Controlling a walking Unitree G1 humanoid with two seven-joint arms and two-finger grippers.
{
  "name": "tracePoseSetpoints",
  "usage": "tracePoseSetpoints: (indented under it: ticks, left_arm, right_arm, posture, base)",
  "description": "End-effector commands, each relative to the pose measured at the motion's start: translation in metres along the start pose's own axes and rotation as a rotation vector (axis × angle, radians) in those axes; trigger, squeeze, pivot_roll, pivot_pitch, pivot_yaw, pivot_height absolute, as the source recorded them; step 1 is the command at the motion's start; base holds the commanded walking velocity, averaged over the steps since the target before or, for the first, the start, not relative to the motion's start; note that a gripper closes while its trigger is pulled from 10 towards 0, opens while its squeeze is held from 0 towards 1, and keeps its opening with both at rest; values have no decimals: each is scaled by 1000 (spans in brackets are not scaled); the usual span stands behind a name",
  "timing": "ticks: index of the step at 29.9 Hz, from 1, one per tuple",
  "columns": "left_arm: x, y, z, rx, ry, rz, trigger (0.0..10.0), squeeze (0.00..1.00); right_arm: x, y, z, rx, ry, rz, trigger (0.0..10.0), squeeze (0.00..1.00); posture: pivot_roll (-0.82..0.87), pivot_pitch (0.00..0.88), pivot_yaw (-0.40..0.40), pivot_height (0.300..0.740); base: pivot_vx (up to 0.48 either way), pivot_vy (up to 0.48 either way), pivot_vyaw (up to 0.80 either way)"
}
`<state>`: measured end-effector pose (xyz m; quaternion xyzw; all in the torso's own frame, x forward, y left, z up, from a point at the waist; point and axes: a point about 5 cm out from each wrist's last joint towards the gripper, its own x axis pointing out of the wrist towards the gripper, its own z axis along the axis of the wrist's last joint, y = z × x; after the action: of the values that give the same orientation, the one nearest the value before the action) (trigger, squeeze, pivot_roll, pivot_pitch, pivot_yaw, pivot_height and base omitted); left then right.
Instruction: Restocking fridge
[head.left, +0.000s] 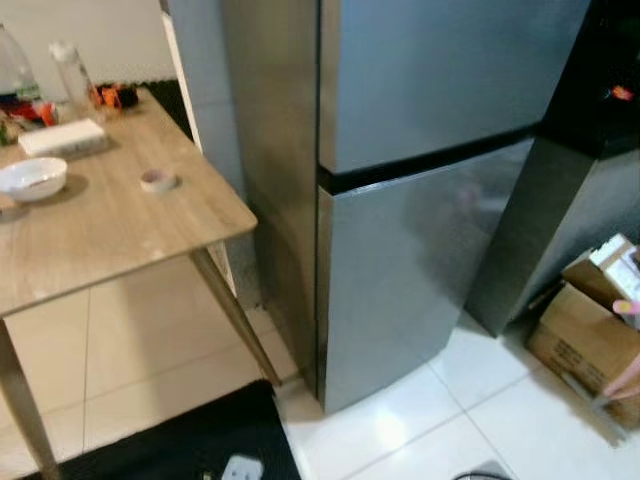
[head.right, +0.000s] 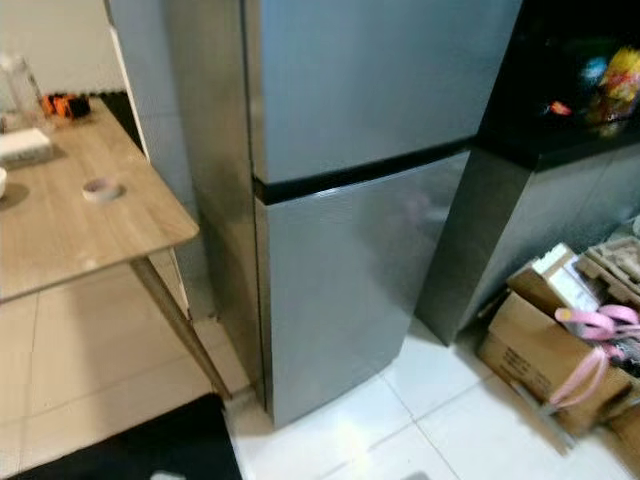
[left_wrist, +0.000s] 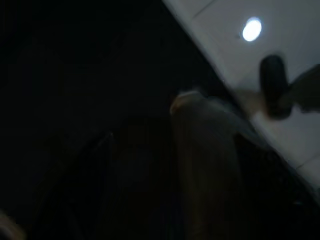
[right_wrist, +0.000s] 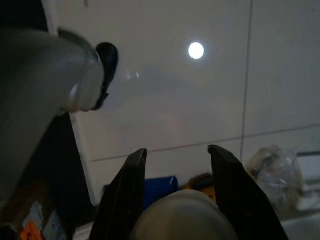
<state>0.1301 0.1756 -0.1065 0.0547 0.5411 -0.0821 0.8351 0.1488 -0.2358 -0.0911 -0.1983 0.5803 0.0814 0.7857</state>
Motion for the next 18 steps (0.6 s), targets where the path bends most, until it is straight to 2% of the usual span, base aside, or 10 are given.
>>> tracePoseSetpoints:
  ticks: [1,12,13,15,16,17,18]
  left_arm:
    - [-1,1,-5,8,19,1,10000,0]
    - [0,4,1,-5,-6,31,10000,0]
    - [-1,9,6,-26,-26,59,10000,0]
    - [-2,26,28,-169,-127,110,10000,0]
    - [-2,26,28,-169,-127,110,10000,0]
    - [-4,35,40,-229,-185,127,10000,0]
    - [-7,46,59,-294,-263,143,10000,1000]
  right_arm:
    - [0,2,4,-10,-9,4,10000,0]
    - [0,2,4,-14,-9,5,10000,0]
    - [0,2,4,-13,-9,5,10000,0]
    - [0,2,4,-12,-10,4,10000,0]
    - [0,2,4,-12,-10,4,10000,0]
    - [0,2,4,-11,-10,3,10000,0]
    - [0,3,4,-10,-11,2,10000,0]
  posture:
    - [-88,0,-6,740]
    - [-92,0,-8,740]
    - [-92,0,-8,740]
    - [-97,0,-6,740]
    - [-97,0,-6,740]
    - [-97,0,-6,740]
    - [-97,0,-7,740]
  base:
    - [0,0,0]
    - [0,0,0]
    - [0,0,0]
    - [0,0,0]
    - [0,0,0]
    - [0,0,0]
    - [0,0,0]
